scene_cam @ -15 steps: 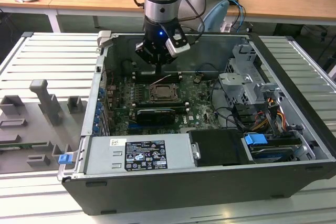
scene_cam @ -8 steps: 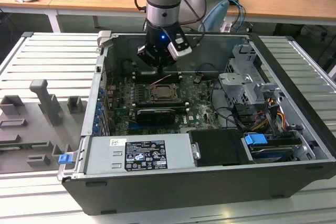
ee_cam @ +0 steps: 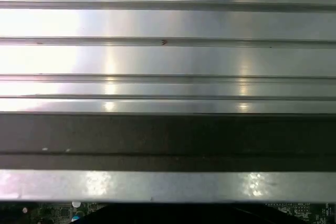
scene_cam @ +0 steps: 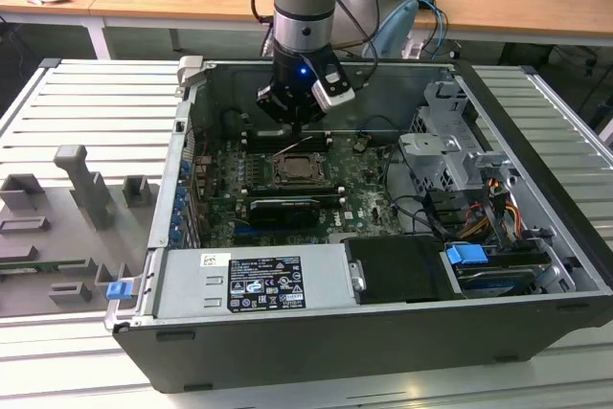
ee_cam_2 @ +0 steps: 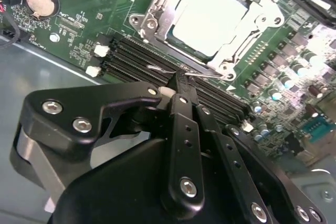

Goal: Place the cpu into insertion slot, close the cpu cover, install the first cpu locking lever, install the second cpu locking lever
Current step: 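Install the first cpu locking lever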

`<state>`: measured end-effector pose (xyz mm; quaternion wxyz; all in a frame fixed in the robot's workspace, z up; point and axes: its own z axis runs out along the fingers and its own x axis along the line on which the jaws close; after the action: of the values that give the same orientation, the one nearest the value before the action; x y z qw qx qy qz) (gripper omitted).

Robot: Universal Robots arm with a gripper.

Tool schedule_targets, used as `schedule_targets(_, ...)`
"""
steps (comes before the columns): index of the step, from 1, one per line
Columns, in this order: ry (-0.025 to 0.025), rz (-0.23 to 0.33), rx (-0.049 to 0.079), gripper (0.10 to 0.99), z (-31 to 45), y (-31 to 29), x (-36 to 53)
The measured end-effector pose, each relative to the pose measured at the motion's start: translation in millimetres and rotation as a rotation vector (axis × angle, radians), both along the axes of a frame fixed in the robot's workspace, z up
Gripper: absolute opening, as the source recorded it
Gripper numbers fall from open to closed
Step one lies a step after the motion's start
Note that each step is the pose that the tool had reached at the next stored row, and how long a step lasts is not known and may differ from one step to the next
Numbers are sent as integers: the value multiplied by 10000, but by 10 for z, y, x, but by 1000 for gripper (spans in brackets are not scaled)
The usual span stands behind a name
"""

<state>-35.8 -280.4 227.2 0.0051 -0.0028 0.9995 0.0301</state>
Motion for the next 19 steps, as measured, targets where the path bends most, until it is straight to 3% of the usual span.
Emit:
schedule_targets(13, -3, 18, 10, 106, -126, 7, 148)
schedule_targets(19, -4, 186, 15, 106, -196, 9, 149)
